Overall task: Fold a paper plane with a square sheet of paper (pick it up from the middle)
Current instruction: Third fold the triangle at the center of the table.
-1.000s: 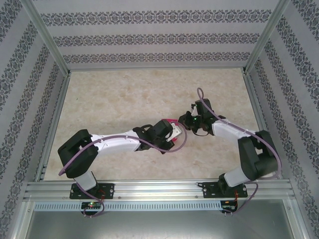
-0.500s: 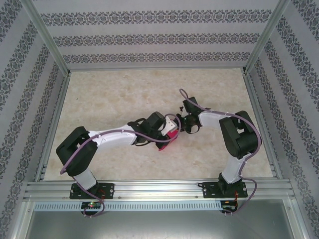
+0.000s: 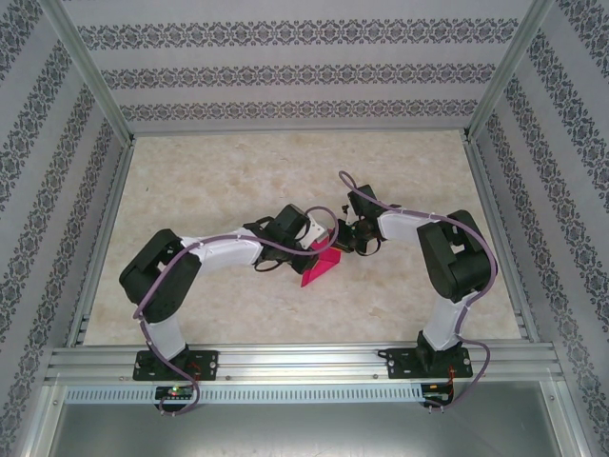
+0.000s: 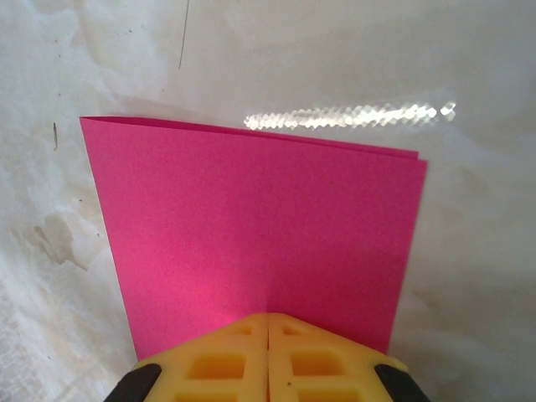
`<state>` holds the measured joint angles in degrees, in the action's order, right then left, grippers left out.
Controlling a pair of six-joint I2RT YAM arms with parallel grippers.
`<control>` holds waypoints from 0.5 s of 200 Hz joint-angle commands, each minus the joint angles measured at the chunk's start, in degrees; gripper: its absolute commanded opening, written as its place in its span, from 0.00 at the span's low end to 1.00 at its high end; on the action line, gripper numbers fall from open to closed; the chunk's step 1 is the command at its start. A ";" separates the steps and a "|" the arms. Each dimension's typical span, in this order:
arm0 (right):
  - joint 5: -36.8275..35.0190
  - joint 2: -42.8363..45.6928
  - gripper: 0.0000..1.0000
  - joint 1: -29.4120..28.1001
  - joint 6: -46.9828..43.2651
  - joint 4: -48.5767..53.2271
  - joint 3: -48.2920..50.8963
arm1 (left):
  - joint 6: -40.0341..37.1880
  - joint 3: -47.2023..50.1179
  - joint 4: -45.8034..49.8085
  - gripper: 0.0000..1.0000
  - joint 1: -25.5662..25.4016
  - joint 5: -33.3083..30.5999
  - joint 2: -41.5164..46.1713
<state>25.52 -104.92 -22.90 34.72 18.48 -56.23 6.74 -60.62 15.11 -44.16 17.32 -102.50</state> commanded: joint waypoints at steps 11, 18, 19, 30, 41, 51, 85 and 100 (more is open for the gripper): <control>-2.71 -1.77 0.08 -0.75 -1.40 1.75 -0.53 | -0.57 -2.49 1.72 0.00 1.22 1.38 -1.69; -2.75 -1.84 0.08 -0.80 -1.37 1.73 -0.47 | -0.70 -2.64 1.84 0.00 1.27 1.36 -1.87; -2.75 -1.85 0.08 -0.77 -1.39 1.73 -0.47 | -0.65 -2.65 1.84 0.00 1.27 1.33 -1.89; -2.83 -1.89 0.08 -0.74 -1.24 1.73 -0.54 | -0.77 -2.88 2.19 0.00 1.40 0.74 -1.99; -2.85 -1.86 0.09 -0.75 -1.21 1.65 -0.47 | -0.68 -2.75 2.12 0.00 1.57 0.00 -1.77; -3.01 -1.86 0.09 -0.77 -1.16 1.71 -0.58 | -0.59 -2.75 2.40 0.00 1.71 -0.61 -1.83; -3.11 -1.69 0.09 -0.78 -0.93 1.86 -0.69 | -0.38 -2.58 3.62 0.00 1.89 -1.13 -1.97; -3.11 -1.69 0.10 -0.80 -0.97 1.94 -0.73 | -0.24 -2.14 3.76 0.00 1.88 -1.70 -2.15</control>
<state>25.50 -104.97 -22.90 34.52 18.65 -56.31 6.72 -62.11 17.37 -43.00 16.82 -104.07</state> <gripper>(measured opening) 0.092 0.068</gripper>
